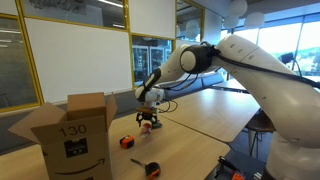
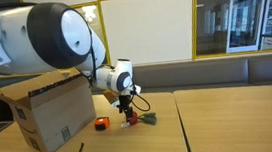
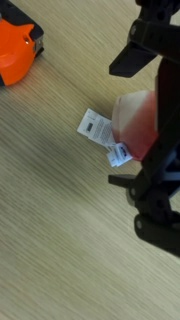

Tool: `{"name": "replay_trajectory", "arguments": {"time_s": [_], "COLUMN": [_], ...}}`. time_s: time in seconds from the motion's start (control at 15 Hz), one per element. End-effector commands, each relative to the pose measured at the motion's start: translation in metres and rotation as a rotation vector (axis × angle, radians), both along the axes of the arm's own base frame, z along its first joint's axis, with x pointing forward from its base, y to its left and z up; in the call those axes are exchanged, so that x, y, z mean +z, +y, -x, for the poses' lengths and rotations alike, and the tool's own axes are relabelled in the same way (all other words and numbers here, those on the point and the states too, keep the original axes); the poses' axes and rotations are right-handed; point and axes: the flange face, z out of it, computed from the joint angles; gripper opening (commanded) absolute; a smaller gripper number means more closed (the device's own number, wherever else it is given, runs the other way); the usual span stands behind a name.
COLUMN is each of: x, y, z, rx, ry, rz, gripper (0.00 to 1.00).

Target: Pick the object on the table and put them in the carton box

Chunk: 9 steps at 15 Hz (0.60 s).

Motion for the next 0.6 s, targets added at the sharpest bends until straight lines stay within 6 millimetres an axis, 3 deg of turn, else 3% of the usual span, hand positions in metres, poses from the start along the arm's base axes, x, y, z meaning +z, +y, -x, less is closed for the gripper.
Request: {"name": "replay_trajectory", "arguments": {"time_s": [0.0,0.53], "x": [-0.003,-0.003], "y": [-0.009,-0.029], "z": [-0.013,-0.028], "rx": [-0.011,-0.025], "ry": [-0.01,-0.033], "rz": [0.033,0.056], "gripper": [1.0,1.0]}}
